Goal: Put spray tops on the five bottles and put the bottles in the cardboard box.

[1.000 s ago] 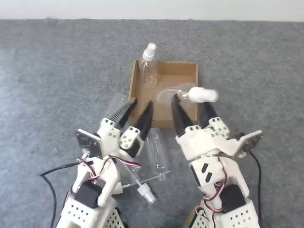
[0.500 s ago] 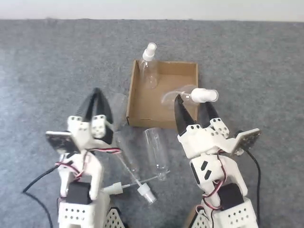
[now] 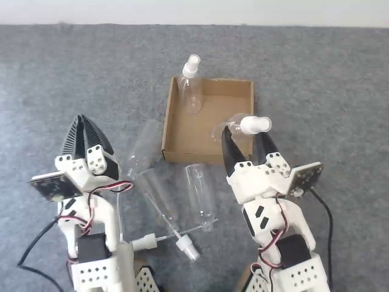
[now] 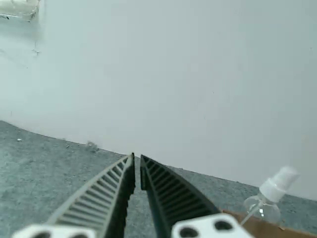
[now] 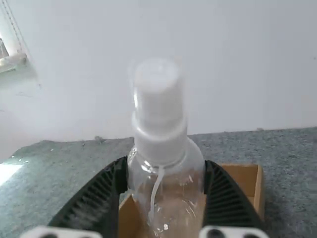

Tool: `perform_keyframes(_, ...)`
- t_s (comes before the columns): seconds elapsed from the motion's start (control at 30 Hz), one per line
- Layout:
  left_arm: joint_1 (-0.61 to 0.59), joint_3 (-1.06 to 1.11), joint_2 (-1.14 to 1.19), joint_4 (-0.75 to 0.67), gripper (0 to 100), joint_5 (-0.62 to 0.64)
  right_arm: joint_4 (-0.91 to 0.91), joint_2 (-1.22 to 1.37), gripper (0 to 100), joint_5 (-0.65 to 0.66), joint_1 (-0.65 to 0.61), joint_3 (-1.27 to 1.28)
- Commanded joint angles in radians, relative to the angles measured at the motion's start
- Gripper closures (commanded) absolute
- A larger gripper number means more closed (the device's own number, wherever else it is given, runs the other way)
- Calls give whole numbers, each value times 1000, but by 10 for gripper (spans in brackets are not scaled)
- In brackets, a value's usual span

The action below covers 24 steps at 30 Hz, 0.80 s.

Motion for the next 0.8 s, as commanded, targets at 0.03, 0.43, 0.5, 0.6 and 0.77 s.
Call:
perform_keyframes(0.03, -5, 4, -23, -37, 987, -15, 139, -15, 898, 18, 4, -187)
perform_keyframes(0.43, -3, 5, -23, -35, 985, -15, 162, 51, 898, 94, -53, -315)
perform_keyframes(0.5, -3, 5, -23, -35, 985, -15, 162, 122, 896, 95, -76, -367)
perform_keyframes(0.6, -3, 8, -23, -35, 985, -15, 160, 263, 894, 94, -85, -460)
perform_keyframes(0.77, -5, 15, -23, -37, 985, -17, 160, 504, 893, 97, -87, -605)
